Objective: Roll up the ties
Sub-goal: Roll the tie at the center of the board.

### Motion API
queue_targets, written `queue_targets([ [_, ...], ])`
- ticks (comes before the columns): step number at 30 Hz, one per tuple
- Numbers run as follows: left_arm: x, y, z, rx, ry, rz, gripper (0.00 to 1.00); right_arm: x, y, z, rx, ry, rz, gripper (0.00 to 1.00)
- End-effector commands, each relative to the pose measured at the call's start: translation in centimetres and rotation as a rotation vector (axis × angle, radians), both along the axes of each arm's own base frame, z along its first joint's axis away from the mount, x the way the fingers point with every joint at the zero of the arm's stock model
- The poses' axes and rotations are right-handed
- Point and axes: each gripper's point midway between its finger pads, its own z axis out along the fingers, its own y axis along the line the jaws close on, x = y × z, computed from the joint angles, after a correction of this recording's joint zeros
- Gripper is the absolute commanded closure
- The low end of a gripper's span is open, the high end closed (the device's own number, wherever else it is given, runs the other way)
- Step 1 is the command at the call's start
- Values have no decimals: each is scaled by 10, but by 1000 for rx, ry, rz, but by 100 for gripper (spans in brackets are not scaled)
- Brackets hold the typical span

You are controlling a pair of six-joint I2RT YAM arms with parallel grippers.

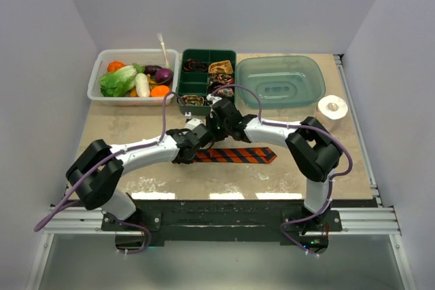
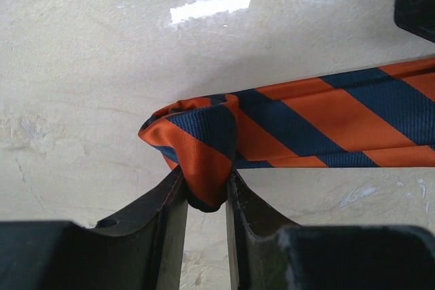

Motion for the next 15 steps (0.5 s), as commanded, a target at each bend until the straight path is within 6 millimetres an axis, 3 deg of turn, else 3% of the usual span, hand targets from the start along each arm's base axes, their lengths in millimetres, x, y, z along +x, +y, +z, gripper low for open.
queue_targets([
  [1,-8,-15,-6,32,41,-55,100,6,-4,12,8,-40,-8,100],
  [7,-11,-24,-10,108,37,-99,96,5,-6,8,8,-31,-9,100],
  [10,-9,-25,-7,127,22,-95,87,4,-5,8,12,-29,-5,100],
  [15,0,-27,11,107,-47,-84,56,4,-4,14,25,-36,2,100],
])
